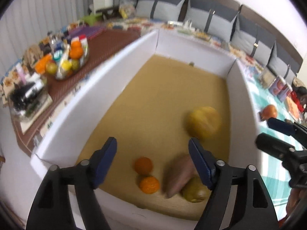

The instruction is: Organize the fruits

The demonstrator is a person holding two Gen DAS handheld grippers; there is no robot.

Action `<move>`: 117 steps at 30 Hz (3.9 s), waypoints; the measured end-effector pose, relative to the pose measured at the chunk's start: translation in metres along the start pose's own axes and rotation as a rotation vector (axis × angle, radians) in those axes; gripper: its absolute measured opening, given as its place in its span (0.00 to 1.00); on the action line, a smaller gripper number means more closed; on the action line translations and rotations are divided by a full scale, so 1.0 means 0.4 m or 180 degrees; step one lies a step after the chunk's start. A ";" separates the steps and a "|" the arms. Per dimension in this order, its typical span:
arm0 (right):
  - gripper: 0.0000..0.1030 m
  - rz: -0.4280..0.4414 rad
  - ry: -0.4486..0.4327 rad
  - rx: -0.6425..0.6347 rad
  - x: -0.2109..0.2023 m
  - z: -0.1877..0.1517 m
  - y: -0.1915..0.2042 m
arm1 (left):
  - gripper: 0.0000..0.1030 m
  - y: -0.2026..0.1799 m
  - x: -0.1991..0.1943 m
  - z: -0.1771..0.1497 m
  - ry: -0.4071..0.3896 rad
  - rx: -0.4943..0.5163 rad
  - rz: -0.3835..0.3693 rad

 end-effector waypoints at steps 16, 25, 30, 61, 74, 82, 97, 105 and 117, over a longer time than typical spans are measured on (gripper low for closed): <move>1.00 -0.1279 -0.0599 0.0631 -0.473 -0.484 -0.368 | 0.91 -0.496 -0.293 -0.185 -0.0443 0.0731 -0.1315; 1.00 -0.1956 -0.0709 0.1364 -0.563 -0.808 -0.544 | 0.91 -0.761 -0.163 -0.378 -0.0143 0.1359 -0.1284; 1.00 -0.2025 -0.0702 0.1428 -0.580 -0.848 -0.557 | 0.91 -0.781 -0.116 -0.412 -0.0120 0.1369 -0.1176; 1.00 -0.1927 -0.0706 0.1324 -0.529 -0.852 -0.552 | 0.99 -0.808 -0.091 -0.476 -0.0297 0.1637 -0.0891; 1.00 -0.1905 -0.0726 0.1292 -0.527 -0.851 -0.555 | 0.98 -0.820 -0.087 -0.450 -0.0128 0.1728 -0.0998; 1.00 -0.1893 -0.0725 0.1285 -0.527 -0.849 -0.556 | 0.97 -0.915 -0.029 -0.278 -0.0137 0.1424 -0.1089; 1.00 -0.1894 -0.0725 0.1287 -0.527 -0.848 -0.556 | 0.29 -0.892 -0.051 -0.298 -0.0255 0.1691 -0.1208; 1.00 -0.1893 -0.0725 0.1285 -0.527 -0.849 -0.556 | 0.57 -0.829 -0.029 -0.337 -0.0182 0.1714 -0.1059; 1.00 -0.1893 -0.0725 0.1284 -0.527 -0.848 -0.556 | 0.94 -0.809 0.000 -0.345 -0.0267 0.1564 -0.0838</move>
Point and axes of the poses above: each gripper's, at about its wrist camera, not at the fingertips, and x roughly the way its jaws point, y to its left, z to its top, the point moved 2 cm from there along x, roughly the way its jaws point, and after that the axes turned 14 degrees about z, right-handed, at the moved point
